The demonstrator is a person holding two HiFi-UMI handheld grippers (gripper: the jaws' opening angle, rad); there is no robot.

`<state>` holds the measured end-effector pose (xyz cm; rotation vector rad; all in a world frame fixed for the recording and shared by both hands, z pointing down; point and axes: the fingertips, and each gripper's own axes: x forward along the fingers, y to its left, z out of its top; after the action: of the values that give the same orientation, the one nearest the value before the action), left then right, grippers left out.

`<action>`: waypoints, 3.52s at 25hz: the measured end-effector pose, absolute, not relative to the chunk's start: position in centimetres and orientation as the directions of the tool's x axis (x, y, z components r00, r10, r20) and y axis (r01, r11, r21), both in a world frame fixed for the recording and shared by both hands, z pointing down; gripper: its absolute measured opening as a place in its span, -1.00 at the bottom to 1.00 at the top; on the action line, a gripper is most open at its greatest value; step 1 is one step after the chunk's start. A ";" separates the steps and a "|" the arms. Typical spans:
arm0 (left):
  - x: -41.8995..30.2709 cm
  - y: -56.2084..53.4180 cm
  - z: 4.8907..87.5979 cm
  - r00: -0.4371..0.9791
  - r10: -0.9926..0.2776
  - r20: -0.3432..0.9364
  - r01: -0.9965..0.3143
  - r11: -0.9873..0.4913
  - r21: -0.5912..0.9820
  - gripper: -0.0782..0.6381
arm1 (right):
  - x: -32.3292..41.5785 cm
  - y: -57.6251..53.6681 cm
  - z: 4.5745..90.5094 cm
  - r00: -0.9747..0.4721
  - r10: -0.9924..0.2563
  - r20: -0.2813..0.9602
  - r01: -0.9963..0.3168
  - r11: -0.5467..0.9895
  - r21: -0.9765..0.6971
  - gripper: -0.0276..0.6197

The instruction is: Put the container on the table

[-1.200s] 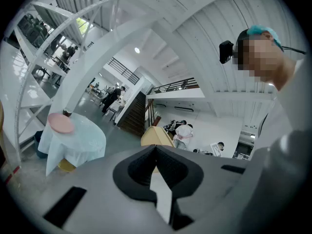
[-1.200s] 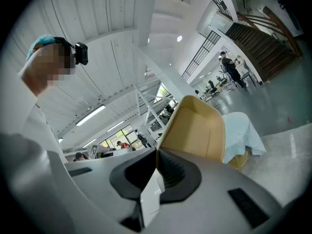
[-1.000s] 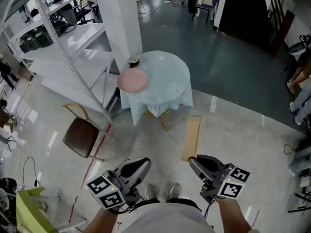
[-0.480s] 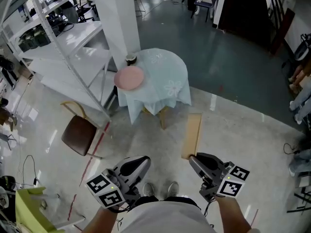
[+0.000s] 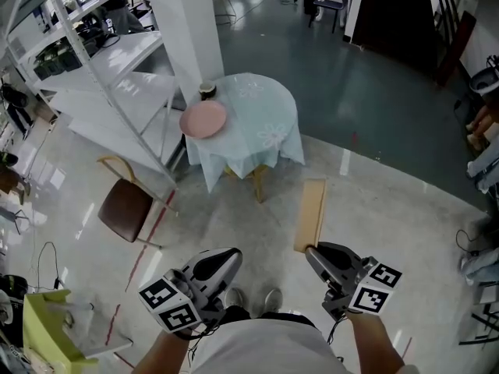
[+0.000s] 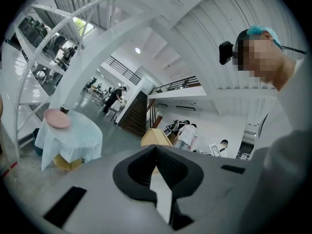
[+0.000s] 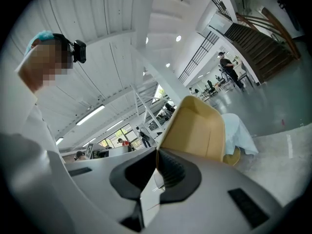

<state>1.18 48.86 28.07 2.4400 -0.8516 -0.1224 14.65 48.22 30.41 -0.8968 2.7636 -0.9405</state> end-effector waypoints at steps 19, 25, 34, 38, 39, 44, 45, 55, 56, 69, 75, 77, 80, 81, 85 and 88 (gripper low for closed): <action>5.2 46.9 28.1 0.780 -0.617 0.105 -0.577 -0.645 0.502 -0.72 | 19.1 45.7 31.8 -0.829 -0.551 0.098 -0.492 0.634 -0.597 -0.82; 5.5 44.5 28.4 0.783 -0.615 0.090 -0.570 -0.653 0.498 -0.72 | 19.5 43.4 32.1 -0.826 -0.554 0.103 -0.500 0.638 -0.585 -0.82; 3.7 38.4 30.1 0.783 -0.617 0.076 -0.558 -0.645 0.522 -0.72 | 18.1 37.7 33.4 -0.823 -0.552 0.131 -0.515 0.630 -0.581 -0.82; 1.9 34.1 31.8 0.788 -0.610 0.083 -0.552 -0.640 0.535 -0.72 | 16.2 33.2 34.8 -0.821 -0.551 0.148 -0.522 0.621 -0.584 -0.82; 1.2 32.7 32.0 0.787 -0.611 0.084 -0.552 -0.637 0.538 -0.72 | 15.6 31.9 35.0 -0.821 -0.550 0.152 -0.523 0.619 -0.586 -0.82; -3.0 25.3 32.8 0.779 -0.620 0.100 -0.558 -0.611 0.562 -0.72 | 11.9 25.3 35.8 -0.822 -0.540 0.181 -0.526 0.600 -0.603 -0.82; -3.9 23.7 32.9 0.778 -0.619 0.103 -0.558 -0.607 0.566 -0.72 | 11.1 23.8 35.8 -0.822 -0.538 0.186 -0.527 0.596 -0.606 -0.82; -10.0 10.5 33.9 0.802 -0.583 0.132 -0.532 -0.596 0.602 -0.72 | 4.6 11.1 36.6 -0.808 -0.539 0.238 -0.551 0.550 -0.627 -0.82; -10.5 9.5 33.9 0.803 -0.581 0.133 -0.531 -0.597 0.601 -0.72 | 4.1 10.1 36.6 -0.807 -0.539 0.242 -0.554 0.548 -0.627 -0.82; -15.8 -1.0 34.9 0.824 -0.550 0.136 -0.500 -0.593 0.631 -0.72 | -1.2 0.2 36.8 -0.783 -0.545 0.298 -0.593 0.511 -0.622 -0.82; -16.6 -3.4 36.3 0.824 -0.544 0.159 -0.512 -0.591 0.623 -0.72 | -2.0 -2.0 37.6 -0.780 -0.539 0.319 -0.601 0.500 -0.623 -0.82; -16.8 -4.0 36.7 0.822 -0.546 0.164 -0.515 -0.587 0.625 -0.72 | -2.0 -2.7 37.8 -0.779 -0.538 0.321 -0.602 0.500 -0.623 -0.82; -16.8 -4.8 36.9 0.820 -0.547 0.169 -0.519 -0.584 0.624 -0.72 | -1.7 -3.6 37.9 -0.778 -0.538 0.323 -0.603 0.499 -0.622 -0.82; -16.8 -5.0 36.9 0.819 -0.548 0.171 -0.521 -0.583 0.624 -0.72 | -1.5 -3.8 37.9 -0.778 -0.538 0.324 -0.604 0.499 -0.622 -0.82; -16.2 -5.6 36.8 0.811 -0.557 0.179 -0.532 -0.575 0.621 -0.72 | -0.6 -5.0 38.3 -0.777 -0.533 0.334 -0.607 0.496 -0.621 -0.82; -15.5 -5.9 37.0 0.802 -0.566 0.189 -0.544 -0.563 0.622 -0.72 | 0.4 -6.3 38.8 -0.776 -0.529 0.342 -0.610 0.496 -0.617 -0.82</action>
<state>-15.54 -5.93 36.96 2.2933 -0.8153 -0.0416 0.36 -6.34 38.78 -1.0736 2.8091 -1.2303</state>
